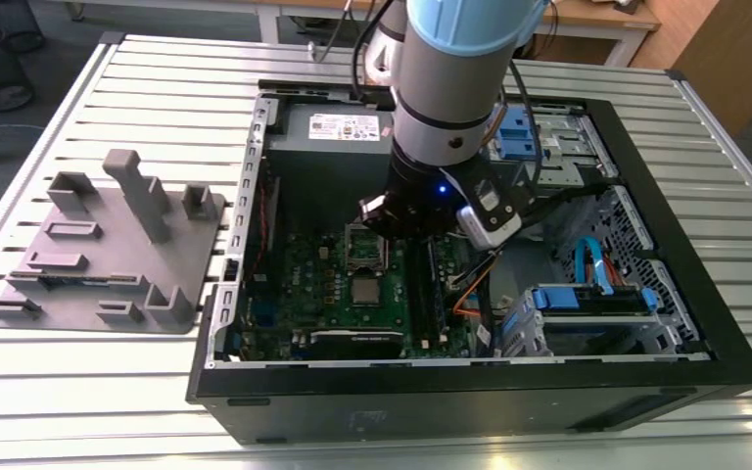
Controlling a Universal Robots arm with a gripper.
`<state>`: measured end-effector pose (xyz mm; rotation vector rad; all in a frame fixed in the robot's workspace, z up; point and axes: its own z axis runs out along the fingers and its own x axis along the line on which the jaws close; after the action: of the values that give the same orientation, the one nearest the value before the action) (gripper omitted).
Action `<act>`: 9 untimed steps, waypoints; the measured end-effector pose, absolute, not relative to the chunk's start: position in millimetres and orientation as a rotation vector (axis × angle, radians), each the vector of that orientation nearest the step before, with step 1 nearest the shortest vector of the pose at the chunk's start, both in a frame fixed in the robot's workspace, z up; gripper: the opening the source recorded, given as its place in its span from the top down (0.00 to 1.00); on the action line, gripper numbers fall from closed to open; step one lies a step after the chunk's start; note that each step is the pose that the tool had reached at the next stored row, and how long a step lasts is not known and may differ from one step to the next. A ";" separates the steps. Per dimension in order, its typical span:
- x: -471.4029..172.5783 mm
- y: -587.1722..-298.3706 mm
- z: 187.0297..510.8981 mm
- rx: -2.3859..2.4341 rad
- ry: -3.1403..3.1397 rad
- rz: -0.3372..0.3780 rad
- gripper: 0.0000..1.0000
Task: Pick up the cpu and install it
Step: 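Close the cpu cover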
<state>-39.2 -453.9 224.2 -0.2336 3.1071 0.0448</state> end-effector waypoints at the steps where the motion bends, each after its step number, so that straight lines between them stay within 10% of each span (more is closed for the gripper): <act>1: -38.6 -453.4 223.9 -0.235 3.107 0.045 0.89; 9: -36.9 -448.3 220.5 -0.278 3.104 0.046 0.89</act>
<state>-36.9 -448.3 220.5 -0.2784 3.1038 0.0456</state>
